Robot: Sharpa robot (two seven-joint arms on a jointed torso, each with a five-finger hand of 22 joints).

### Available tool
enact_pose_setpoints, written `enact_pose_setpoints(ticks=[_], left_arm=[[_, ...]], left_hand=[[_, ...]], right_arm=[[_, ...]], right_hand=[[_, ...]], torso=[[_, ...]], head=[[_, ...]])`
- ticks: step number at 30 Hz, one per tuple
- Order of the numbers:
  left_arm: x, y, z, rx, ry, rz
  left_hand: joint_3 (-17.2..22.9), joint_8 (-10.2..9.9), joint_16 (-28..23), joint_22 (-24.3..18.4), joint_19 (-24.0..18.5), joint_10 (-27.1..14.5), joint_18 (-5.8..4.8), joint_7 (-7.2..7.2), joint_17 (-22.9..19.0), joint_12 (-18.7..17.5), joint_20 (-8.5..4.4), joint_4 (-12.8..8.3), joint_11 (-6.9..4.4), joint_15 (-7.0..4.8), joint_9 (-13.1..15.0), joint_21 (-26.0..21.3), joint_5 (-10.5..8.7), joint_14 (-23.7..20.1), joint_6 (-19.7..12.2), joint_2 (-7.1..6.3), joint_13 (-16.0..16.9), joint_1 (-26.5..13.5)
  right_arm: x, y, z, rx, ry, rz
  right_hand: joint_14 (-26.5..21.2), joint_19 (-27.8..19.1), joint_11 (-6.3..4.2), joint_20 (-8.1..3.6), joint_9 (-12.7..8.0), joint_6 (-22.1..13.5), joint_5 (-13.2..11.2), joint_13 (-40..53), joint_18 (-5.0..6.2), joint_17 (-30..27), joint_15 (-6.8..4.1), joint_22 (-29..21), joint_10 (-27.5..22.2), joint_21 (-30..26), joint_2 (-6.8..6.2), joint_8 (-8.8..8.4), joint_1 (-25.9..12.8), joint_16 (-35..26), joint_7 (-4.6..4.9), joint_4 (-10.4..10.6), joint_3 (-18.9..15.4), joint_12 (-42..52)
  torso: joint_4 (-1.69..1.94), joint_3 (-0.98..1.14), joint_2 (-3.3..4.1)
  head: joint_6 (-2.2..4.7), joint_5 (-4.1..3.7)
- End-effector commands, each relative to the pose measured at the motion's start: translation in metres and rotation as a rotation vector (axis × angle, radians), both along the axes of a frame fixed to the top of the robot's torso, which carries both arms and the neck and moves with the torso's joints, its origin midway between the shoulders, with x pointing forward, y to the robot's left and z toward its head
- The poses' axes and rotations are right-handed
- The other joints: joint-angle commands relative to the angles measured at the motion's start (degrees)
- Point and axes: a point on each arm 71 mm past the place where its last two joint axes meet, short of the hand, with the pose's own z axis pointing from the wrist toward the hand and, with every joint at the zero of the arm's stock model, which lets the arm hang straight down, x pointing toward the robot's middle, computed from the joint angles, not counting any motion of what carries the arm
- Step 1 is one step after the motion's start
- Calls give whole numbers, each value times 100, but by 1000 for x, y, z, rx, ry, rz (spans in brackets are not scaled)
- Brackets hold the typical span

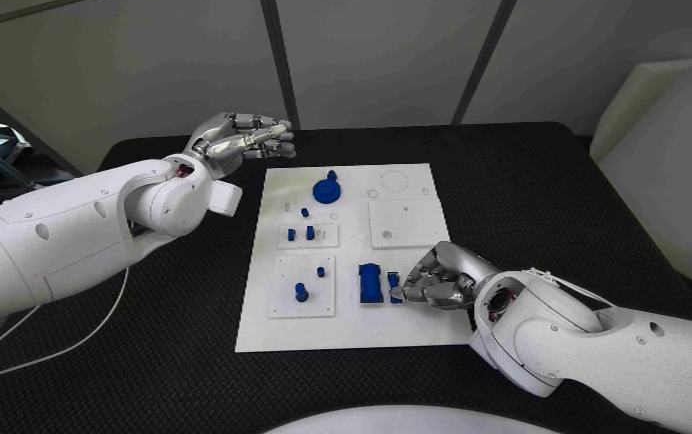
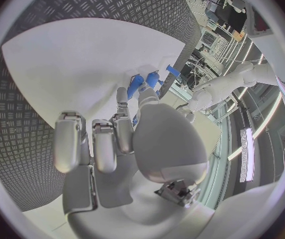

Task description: Assemble the parts on the task board

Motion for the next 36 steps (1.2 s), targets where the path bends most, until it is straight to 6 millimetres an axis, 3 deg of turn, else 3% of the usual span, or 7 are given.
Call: enact_pose_setpoints(ticks=[1, 8, 16, 27, 30, 34, 36], left_arm=[[0, -1, 1, -8, -1, -10], [0, -1, 1, -7, 0, -8], [0, 0, 1, -6, 1, -6], [0, 0, 1, -6, 1, -6], [0, 0, 1, -6, 0, -6], [0, 0, 1, -6, -1, -5], [1, 0, 1, -6, -3, -3]], left_hand=[[-34, 39, -38, -6, 39, -26, -18, -10, 5, -25, 6, -6, 20, -14, 1, 7, 7, 36, -37, 47, -4, 24], [-34, 39, -38, -6, 39, -26, -18, -10, 5, -25, 6, -6, 20, -14, 1, 7, 7, 36, -37, 47, -4, 24], [-34, 39, -38, -6, 39, -26, -18, -10, 5, -25, 6, -6, 20, -14, 1, 7, 7, 36, -37, 47, -4, 24], [-36, 40, -46, -19, 40, -29, -19, -8, 5, -26, 6, -4, 22, -12, 0, 7, 7, 36, -40, 51, -4, 24], [-36, 40, -46, -19, 40, -29, -19, -8, 5, -26, 6, -4, 22, -12, 0, 7, 7, 36, -40, 51, -4, 24], [-36, 40, -46, -19, 40, -29, -19, -8, 5, -26, 6, -4, 22, -12, 0, 7, 7, 36, -40, 51, -4, 24], [-36, 40, -46, -19, 40, -29, -19, -8, 5, -26, 6, -4, 22, -12, 0, 7, 7, 36, -40, 51, -4, 24]], right_arm=[[0, 2, 1, -14, -23, 41], [5, -1, -1, -36, -42, 38], [9, -2, -3, -34, -61, 19], [10, -2, -1, -20, -80, 21], [7, -4, 2, 1, -89, 34], [3, -9, 5, 44, -68, 81], [5, -11, 9, 75, -66, 113]], right_hand=[[596, -8, -31, -24, 12, 6, -442, 534, -89, 1506, -26, 502, 110, -16, 93, 11, 328, 26, -5, -180, 77, -45], [596, -6, -27, -19, 20, 24, -585, 541, -89, 1506, -20, 505, 113, -16, 125, 14, 387, 26, -2, -230, 85, -38], [596, 3, -27, -12, 47, 74, -681, 549, -92, 1506, -15, 519, 125, -8, 215, 45, 129, 26, -8, -57, -21, -26], [596, 4, -36, -16, 70, 83, -594, 554, -92, 1506, -23, 521, 131, -8, 200, 65, 33, 26, -19, 10, -127, -21], [596, 4, -34, -18, 88, 73, -404, 553, -92, 1506, -23, 521, 131, -10, 144, 75, -87, 26, -16, 94, -263, -25], [596, -85, 11, -3, 75, -67, -187, 472, -60, 1506, 6, 393, 68, -124, 50, 9, -282, 26, 40, 236, -456, -172], [534, -344, 62, 28, 49, -232, -177, 242, 33, 1262, 48, 23, -105, -451, 44, -76, -317, -100, 101, 291, -522, -572]], torso=[[2, 3, 3], [6, 2, 7], [1, 1, 1], [1, 1, -2], [0, 3, -4], [-5, -3, -18], [0, -10, -18]], head=[[-16, -12], [-19, -13], [-32, -9], [-22, -11], [-2, -13], [50, -25], [100, -32]])
